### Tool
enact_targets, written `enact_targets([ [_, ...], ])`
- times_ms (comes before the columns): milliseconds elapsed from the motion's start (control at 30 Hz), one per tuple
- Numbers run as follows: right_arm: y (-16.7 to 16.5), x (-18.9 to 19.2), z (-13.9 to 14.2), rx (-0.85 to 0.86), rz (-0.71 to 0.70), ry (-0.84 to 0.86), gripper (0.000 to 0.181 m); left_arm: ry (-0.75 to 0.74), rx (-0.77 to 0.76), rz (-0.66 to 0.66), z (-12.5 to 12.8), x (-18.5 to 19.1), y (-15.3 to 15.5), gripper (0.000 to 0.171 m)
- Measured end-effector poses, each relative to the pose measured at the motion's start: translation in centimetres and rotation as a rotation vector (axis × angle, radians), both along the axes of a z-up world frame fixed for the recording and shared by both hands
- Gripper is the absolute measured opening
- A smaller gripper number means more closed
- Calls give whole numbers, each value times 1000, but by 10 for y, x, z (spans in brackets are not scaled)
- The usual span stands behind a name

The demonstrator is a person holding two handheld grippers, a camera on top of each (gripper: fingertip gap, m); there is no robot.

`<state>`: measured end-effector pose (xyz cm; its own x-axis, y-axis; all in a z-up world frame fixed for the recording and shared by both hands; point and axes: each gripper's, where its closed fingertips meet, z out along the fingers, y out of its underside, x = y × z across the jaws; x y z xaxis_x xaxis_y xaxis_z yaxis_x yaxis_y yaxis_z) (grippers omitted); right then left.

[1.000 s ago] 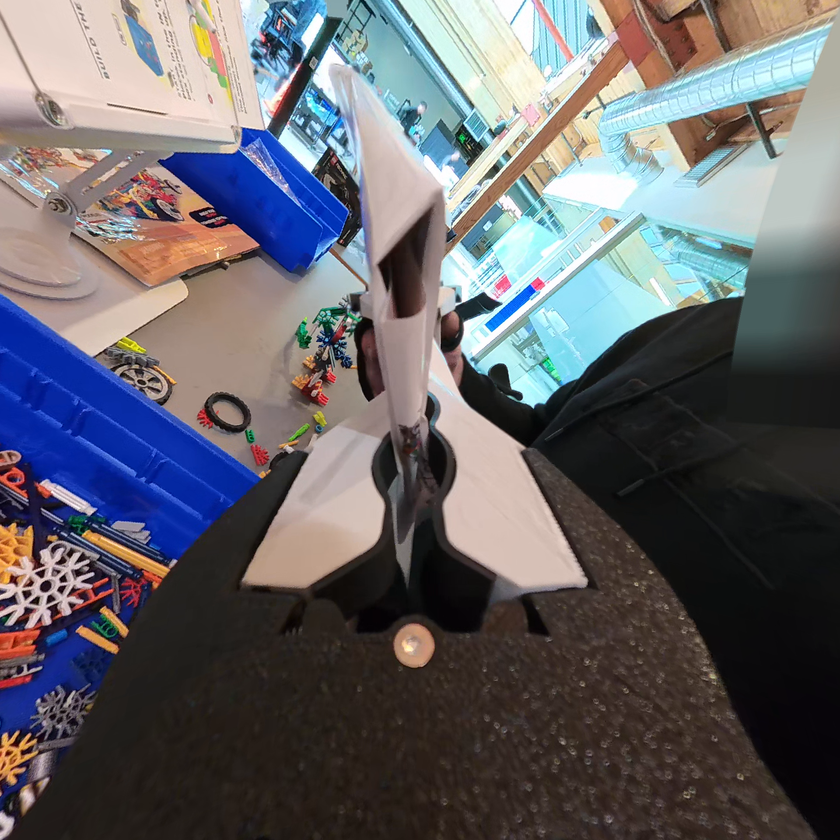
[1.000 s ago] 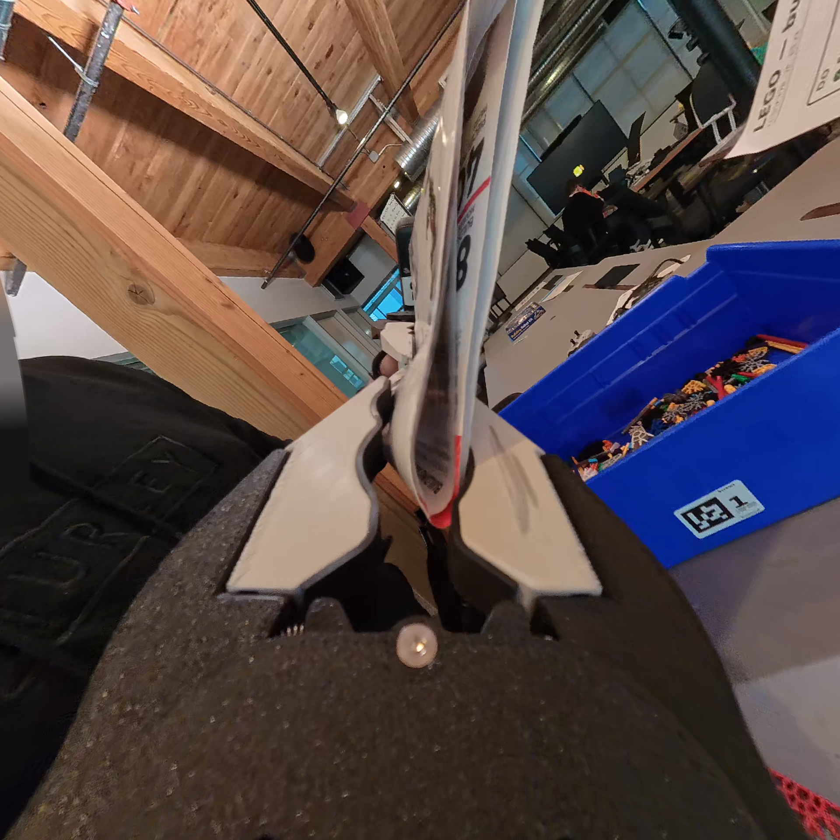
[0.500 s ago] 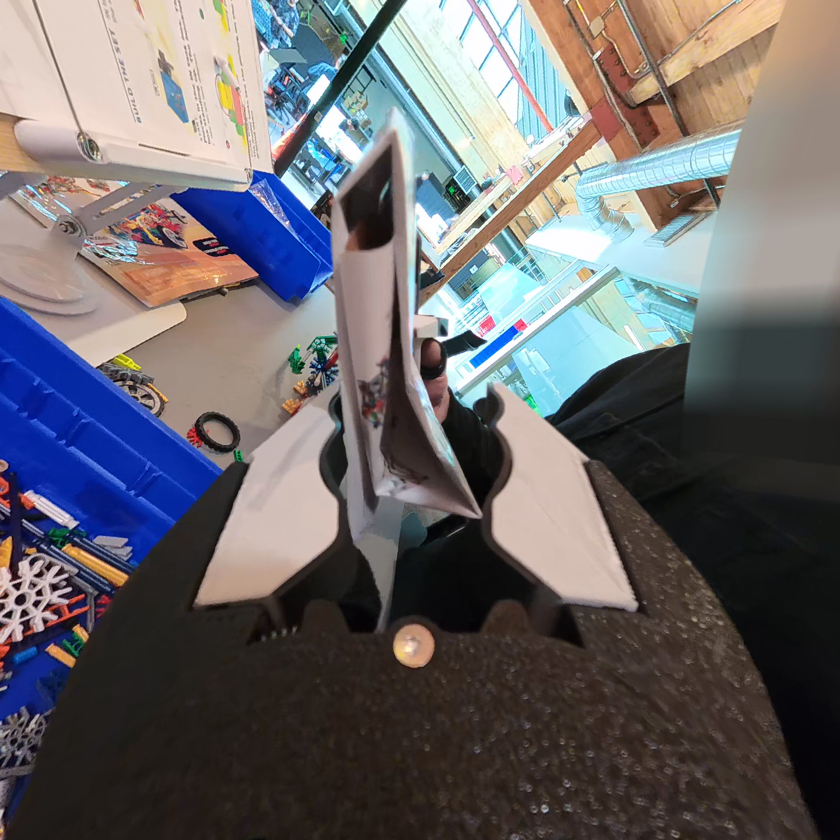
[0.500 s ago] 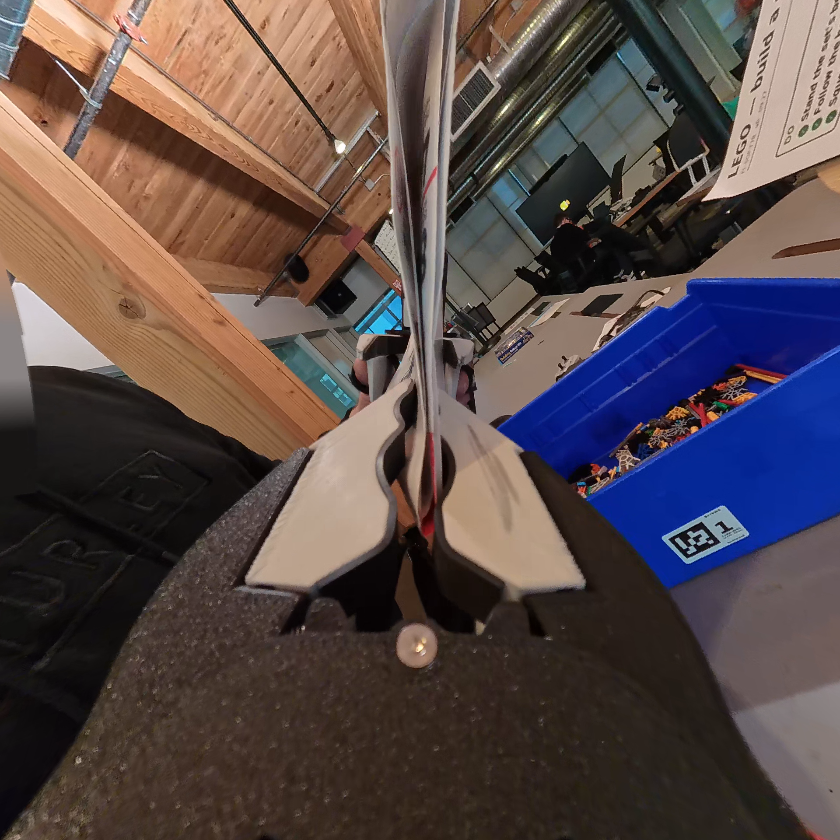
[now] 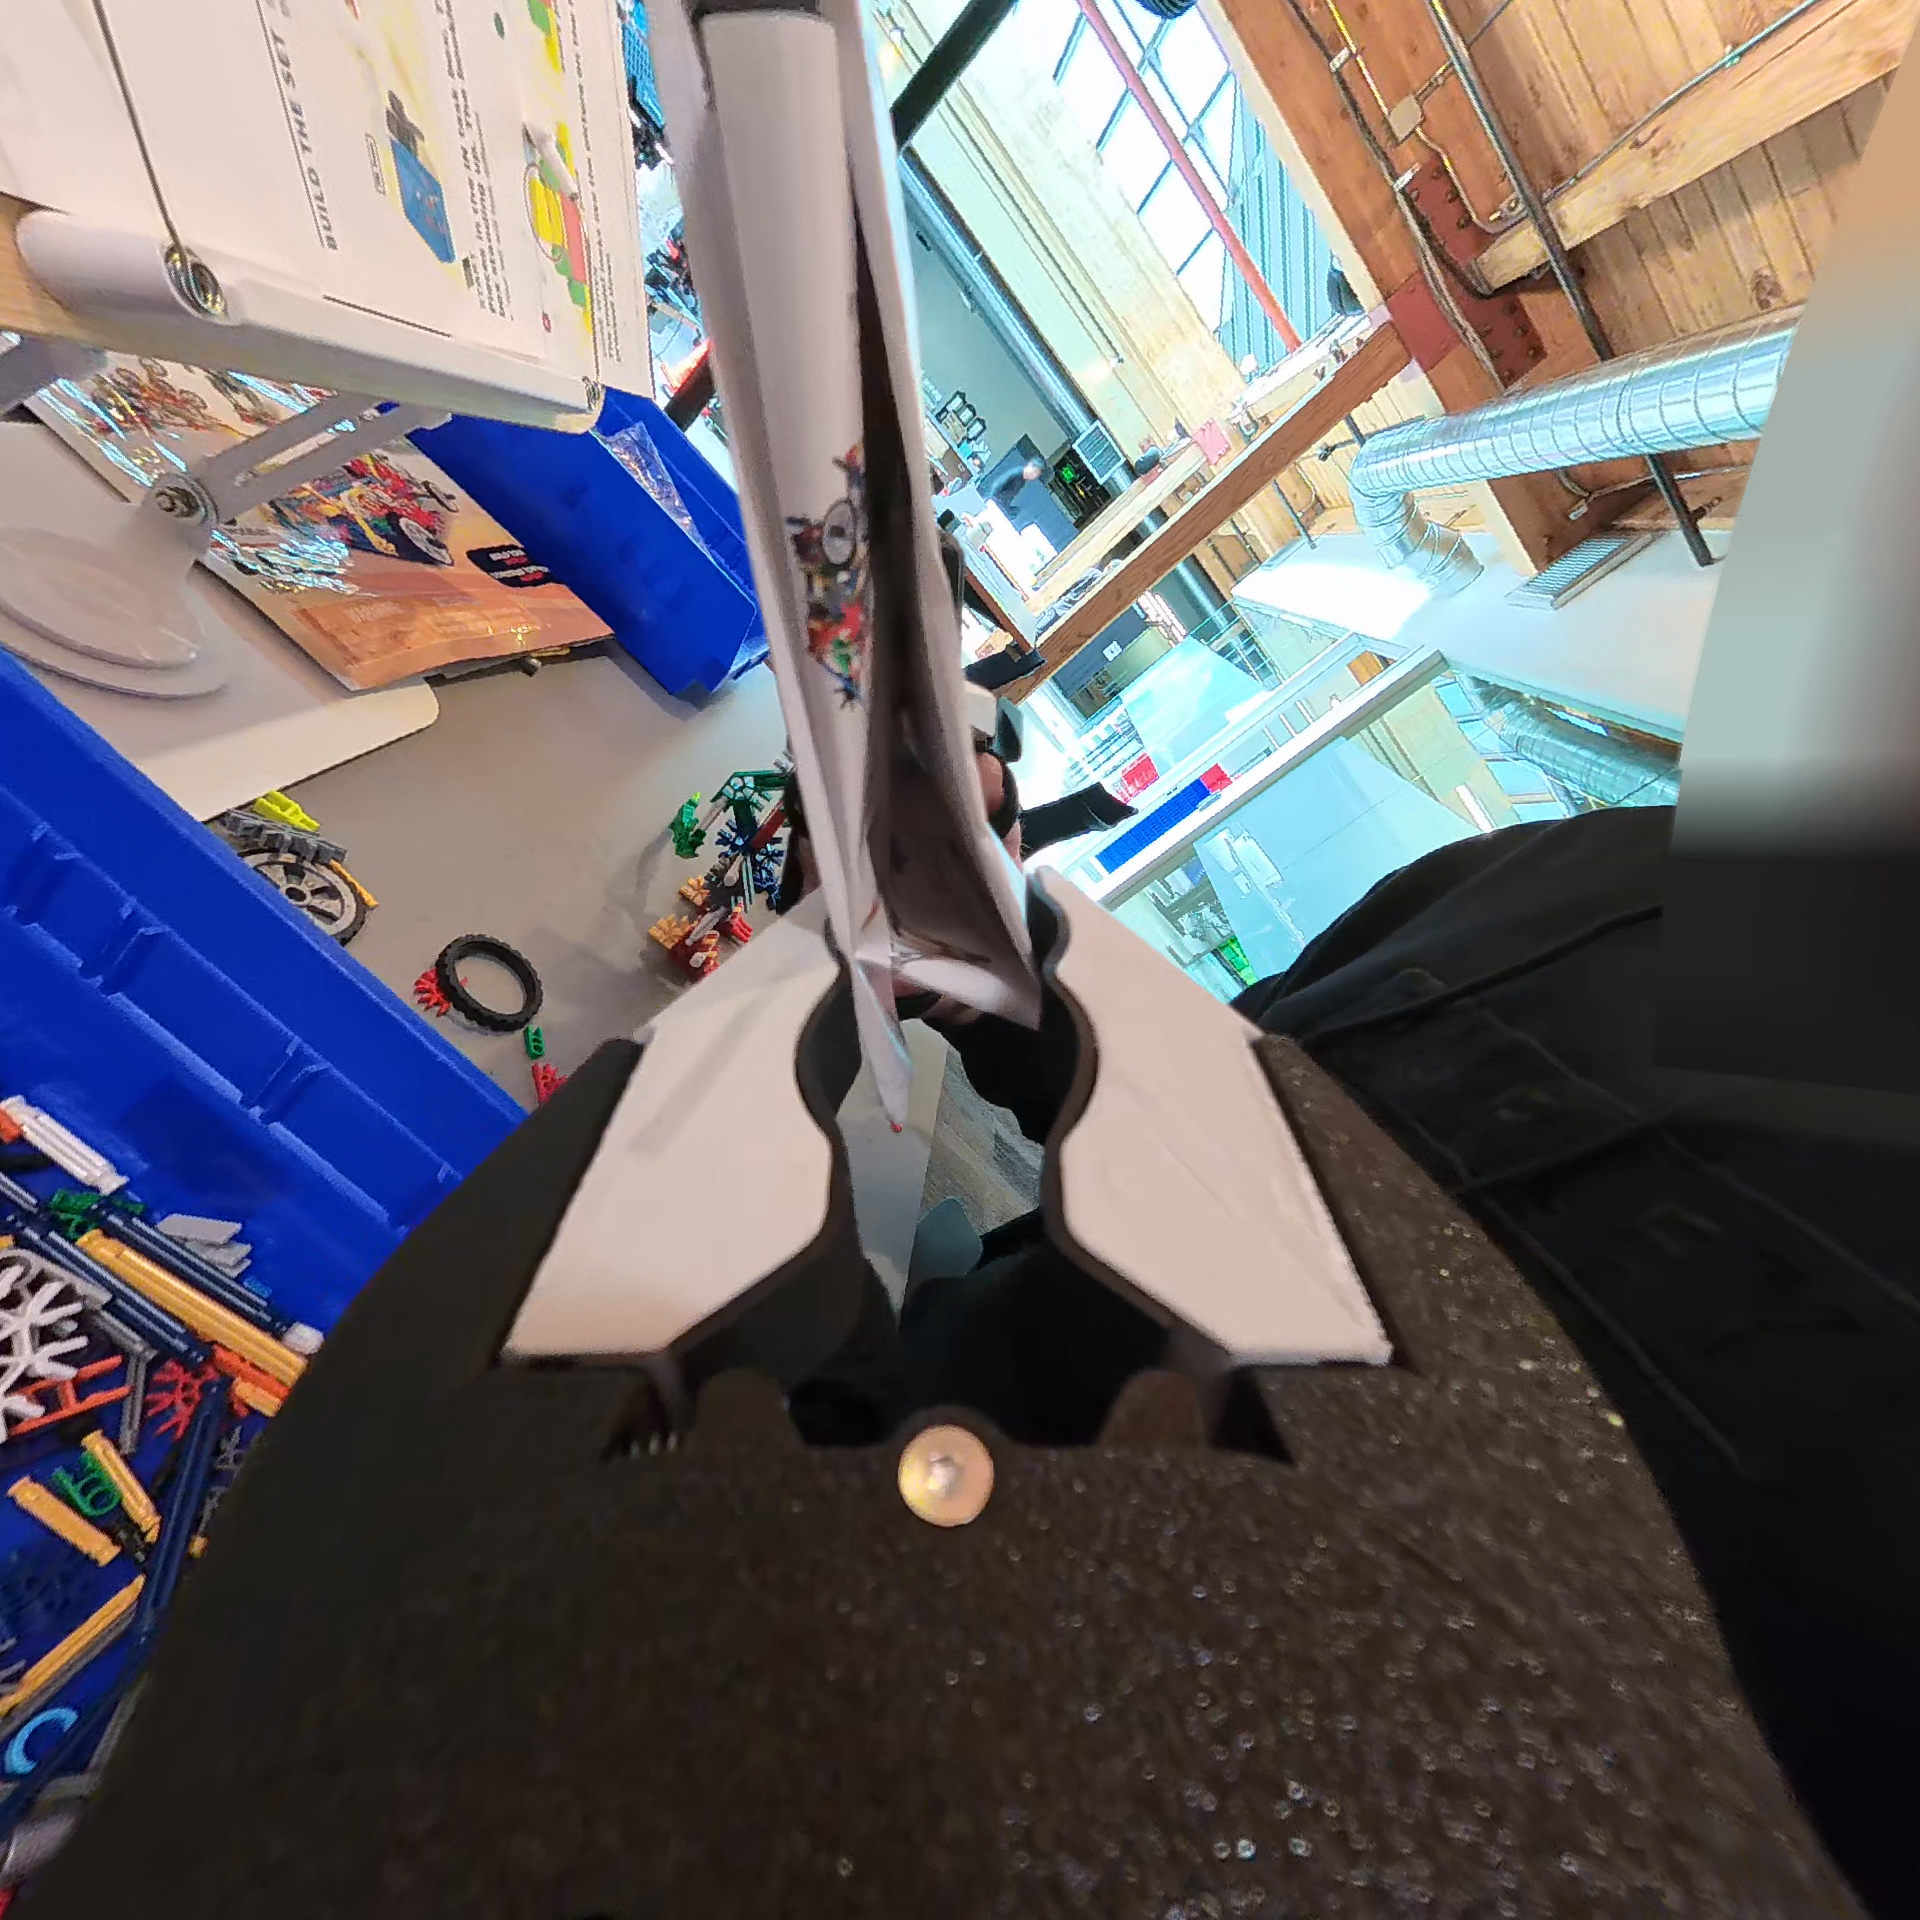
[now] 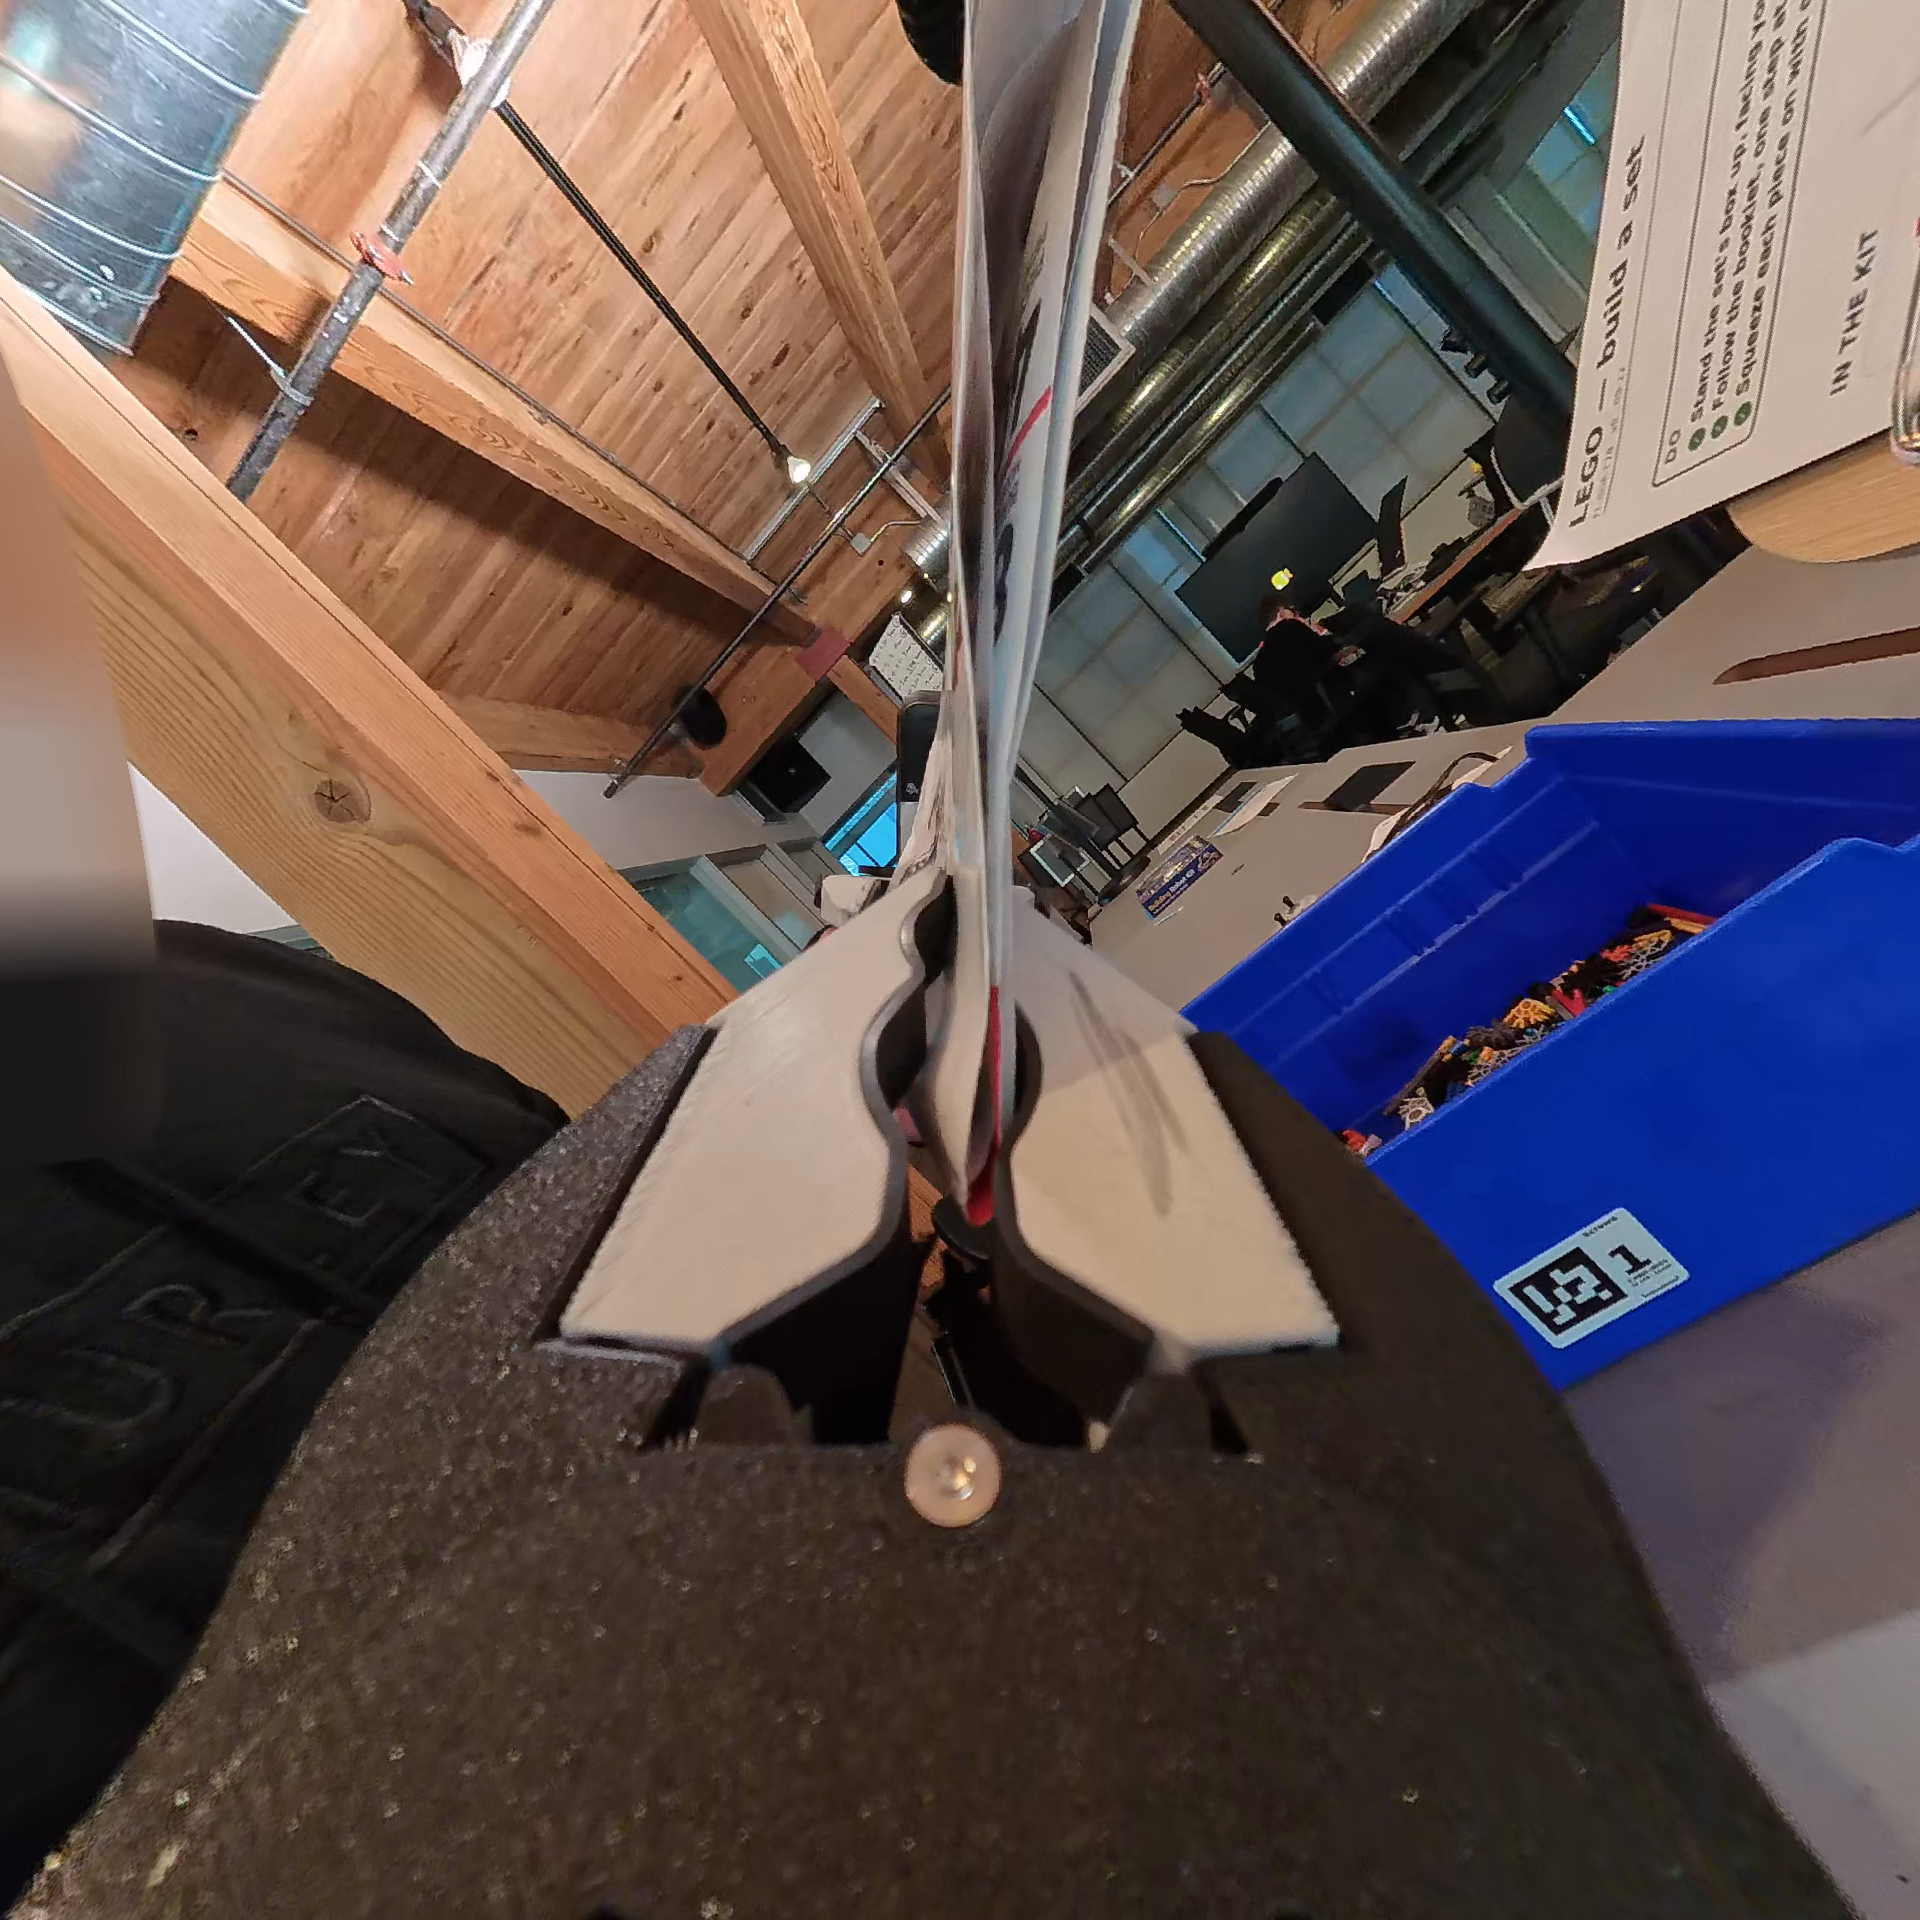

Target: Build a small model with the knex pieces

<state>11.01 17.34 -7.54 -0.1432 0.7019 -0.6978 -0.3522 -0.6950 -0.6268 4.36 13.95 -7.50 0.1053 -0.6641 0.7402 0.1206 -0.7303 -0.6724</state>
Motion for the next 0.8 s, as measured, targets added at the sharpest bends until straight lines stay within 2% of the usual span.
enact_targets([
  [167,-1,0,0,-7,3,5,0,12,10,22,0,0,1,5],
  [667,-2,1,2,-10,6,19,1,22,9,40,2,1,1,0],
  [800,-4,2,2,-24,26,33,15,14,5,46,3,2,1,0],
])
